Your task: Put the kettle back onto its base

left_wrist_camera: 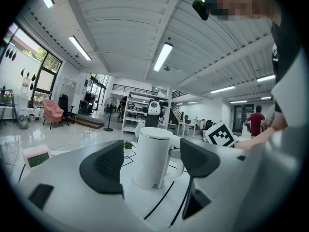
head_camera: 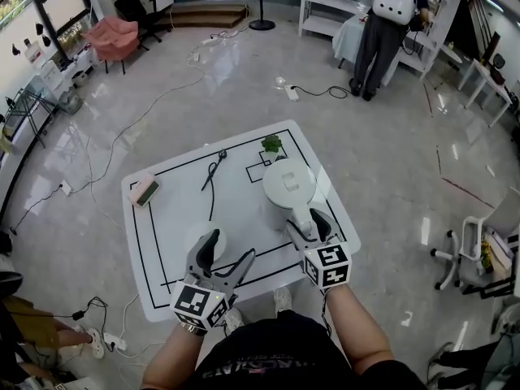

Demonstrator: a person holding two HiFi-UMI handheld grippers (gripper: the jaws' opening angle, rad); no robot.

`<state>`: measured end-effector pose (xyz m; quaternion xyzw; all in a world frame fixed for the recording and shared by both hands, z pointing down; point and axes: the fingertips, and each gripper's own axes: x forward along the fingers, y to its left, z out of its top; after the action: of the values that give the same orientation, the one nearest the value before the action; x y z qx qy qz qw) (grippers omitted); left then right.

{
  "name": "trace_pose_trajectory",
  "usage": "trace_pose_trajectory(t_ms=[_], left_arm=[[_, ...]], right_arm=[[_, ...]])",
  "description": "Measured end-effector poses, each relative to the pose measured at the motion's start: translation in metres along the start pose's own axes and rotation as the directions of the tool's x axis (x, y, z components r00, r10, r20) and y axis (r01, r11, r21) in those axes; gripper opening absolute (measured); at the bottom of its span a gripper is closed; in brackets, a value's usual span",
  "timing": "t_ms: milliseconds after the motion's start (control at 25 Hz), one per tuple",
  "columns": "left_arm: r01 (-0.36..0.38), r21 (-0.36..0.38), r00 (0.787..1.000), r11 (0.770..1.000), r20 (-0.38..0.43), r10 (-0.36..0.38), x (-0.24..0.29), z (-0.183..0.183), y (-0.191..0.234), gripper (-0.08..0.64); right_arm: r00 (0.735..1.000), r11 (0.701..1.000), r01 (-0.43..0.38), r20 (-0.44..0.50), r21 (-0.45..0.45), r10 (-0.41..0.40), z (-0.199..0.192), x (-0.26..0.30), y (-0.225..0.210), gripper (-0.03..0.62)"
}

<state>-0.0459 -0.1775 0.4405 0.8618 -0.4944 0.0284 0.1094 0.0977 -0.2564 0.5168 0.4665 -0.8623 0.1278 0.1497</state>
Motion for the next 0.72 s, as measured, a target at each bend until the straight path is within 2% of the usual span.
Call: trace_pose_trajectory(t_ms=[80,200,400,440,720], left_arm=[[-0.009,-0.002,1.000,1.000,0.002,0.009,0.000,0.000,0.001,0.354],[-0.020,-0.005,1.000,1.000,0.004,0.020,0.001,0.001,0.001,0.354],[-0.034,-0.019,0.999,0.999,0.008,0.035,0.001,0.000,-0.002,0.354],[-0.036,-0.022,0.999,0.999,0.009,0.036,0.001,-0.001,-0.002,0.354],[-0.048,-0.033,0.999,0.998,0.016,0.048,0.002,-0.001,-0.002,0.354]], right_arm=[[1.000,1.000,-0.026,-0.011,-0.012,0.026,-0.001,0.001,0.002,0.268],[0.999,0.998,-0.047,-0.018,-0.032,0.046,0.001,0.001,0.005,0.204],[0.999,0.999,-0.035,-0.014,-0.033,0.035,0.001,-0.005,-0.005,0.165],[0.999,0.999,-0.033,-0.013,-0.037,0.032,0.000,-0.006,-0.007,0.131],[0.998,0.997,-0.058,-0.020,-0.057,0.057,0.000,-0.006,-0.009,0.127]])
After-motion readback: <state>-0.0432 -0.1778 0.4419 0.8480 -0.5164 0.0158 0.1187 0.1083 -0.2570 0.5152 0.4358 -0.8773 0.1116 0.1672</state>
